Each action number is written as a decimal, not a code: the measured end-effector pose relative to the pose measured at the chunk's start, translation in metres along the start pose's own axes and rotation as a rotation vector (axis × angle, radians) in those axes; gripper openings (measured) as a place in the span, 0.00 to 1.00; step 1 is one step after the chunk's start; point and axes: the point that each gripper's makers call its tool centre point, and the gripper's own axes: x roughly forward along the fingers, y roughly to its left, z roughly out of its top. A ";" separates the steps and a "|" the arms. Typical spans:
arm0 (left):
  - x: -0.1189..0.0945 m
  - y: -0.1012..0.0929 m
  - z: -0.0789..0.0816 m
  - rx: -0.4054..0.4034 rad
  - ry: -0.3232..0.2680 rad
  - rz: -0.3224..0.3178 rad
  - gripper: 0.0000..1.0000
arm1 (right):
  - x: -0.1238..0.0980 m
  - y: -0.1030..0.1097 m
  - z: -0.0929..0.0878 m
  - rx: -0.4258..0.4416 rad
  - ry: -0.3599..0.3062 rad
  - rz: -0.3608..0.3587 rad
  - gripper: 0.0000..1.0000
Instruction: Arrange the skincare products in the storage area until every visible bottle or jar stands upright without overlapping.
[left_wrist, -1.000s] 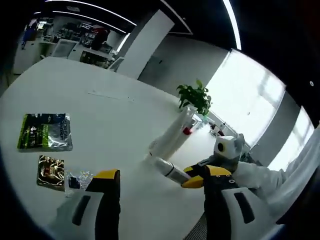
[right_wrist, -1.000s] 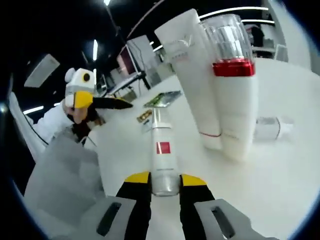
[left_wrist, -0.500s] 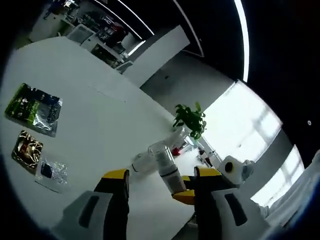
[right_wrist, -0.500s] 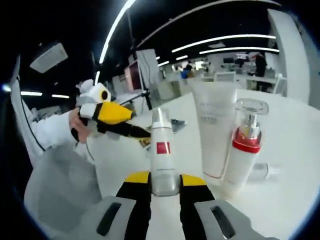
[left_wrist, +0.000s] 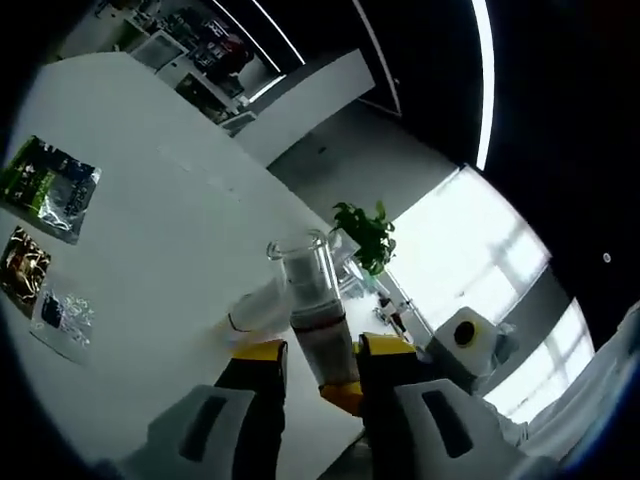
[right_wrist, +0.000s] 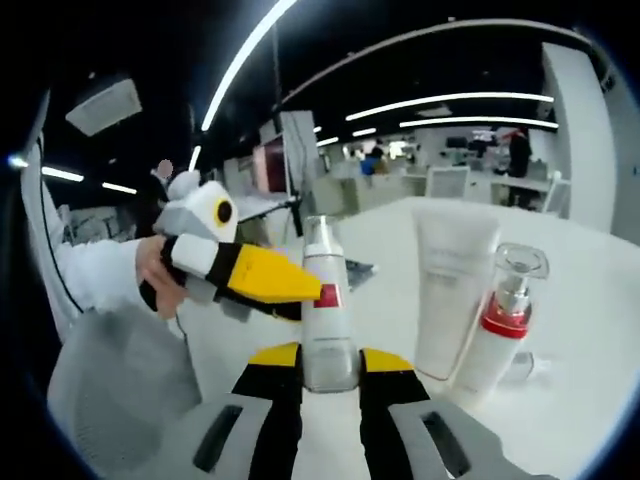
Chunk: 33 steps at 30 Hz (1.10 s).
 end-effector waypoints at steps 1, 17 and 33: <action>0.000 -0.001 0.001 -0.004 -0.005 -0.003 0.19 | 0.000 0.000 0.000 -0.007 -0.001 -0.006 0.12; -0.001 -0.006 -0.002 -0.007 0.001 0.009 0.16 | 0.003 0.003 -0.003 -0.047 0.012 -0.021 0.13; 0.006 -0.011 -0.009 0.211 0.081 0.027 0.15 | 0.000 -0.005 -0.038 -0.148 0.179 -0.065 0.15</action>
